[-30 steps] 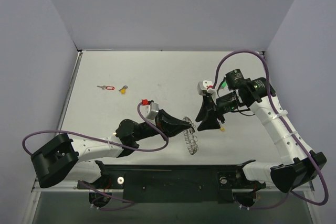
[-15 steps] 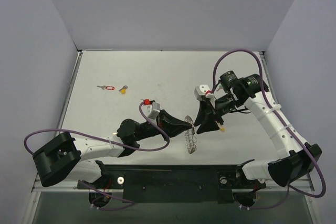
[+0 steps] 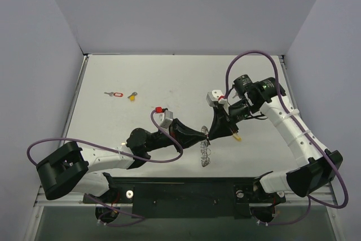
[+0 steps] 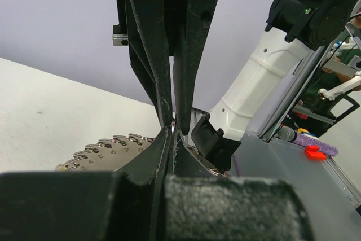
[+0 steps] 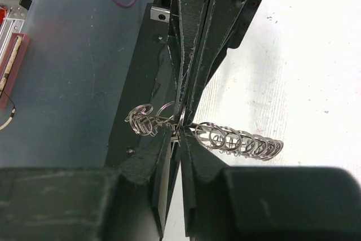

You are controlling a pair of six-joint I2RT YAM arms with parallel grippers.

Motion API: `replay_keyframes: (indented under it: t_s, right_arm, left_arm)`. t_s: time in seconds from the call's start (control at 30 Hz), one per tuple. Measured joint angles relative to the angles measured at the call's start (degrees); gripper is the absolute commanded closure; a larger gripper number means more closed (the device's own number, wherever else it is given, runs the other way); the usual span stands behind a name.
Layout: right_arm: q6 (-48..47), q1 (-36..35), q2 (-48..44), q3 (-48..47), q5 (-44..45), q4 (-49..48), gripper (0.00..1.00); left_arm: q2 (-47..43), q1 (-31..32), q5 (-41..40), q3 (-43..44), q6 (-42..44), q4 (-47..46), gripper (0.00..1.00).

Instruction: Put the keys on the keyring

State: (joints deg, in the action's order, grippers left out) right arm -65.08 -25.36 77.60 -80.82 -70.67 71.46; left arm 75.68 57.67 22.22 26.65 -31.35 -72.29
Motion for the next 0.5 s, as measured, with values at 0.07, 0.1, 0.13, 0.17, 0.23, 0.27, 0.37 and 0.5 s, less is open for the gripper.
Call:
replay_keyframes:
  t_s: [0.07, 0.1, 0.13, 0.17, 0.23, 0.27, 0.37, 0.5]
  right_arm:
    - [0.1, -0.2, 0.3, 0.0, 0.2, -0.1, 0.93]
    - [0.2, -0.3, 0.5, 0.0, 0.3, -0.2, 0.94]
    - [0.4, -0.5, 0.6, 0.0, 0.4, -0.2, 0.94]
    - [0.6, -0.6, 0.7, 0.0, 0.5, -0.4, 0.94]
    - [1.5, -0.8, 0.8, 0.0, 0.9, -0.8, 1.00]
    - [2.1, -0.9, 0.8, 0.0, 1.1, -1.1, 1.00]
    - [4.0, -1.0, 0.8, 0.0, 1.9, -1.9, 1.00]
    - [6.7, -1.1, 0.7, 0.0, 2.8, -3.2, 1.00]
  left_arm:
    - [0.0, 0.0, 0.2, 0.0, 0.0, 0.0, 1.00]
    - [0.0, 0.0, 0.2, 0.0, 0.0, 0.0, 1.00]
    - [0.0, 0.0, 0.2, 0.0, 0.0, 0.0, 1.00]
    - [0.0, 0.0, 0.3, 0.0, 0.0, 0.0, 1.00]
    - [0.0, 0.0, 0.3, 0.0, 0.0, 0.1, 1.00]
    - [0.0, 0.0, 0.3, 0.0, 0.0, 0.1, 1.00]
    - [0.0, 0.0, 0.3, 0.0, 0.0, 0.2, 1.00]
    - [0.0, -0.2, -0.2, -0.2, -0.2, 0.3, 0.99]
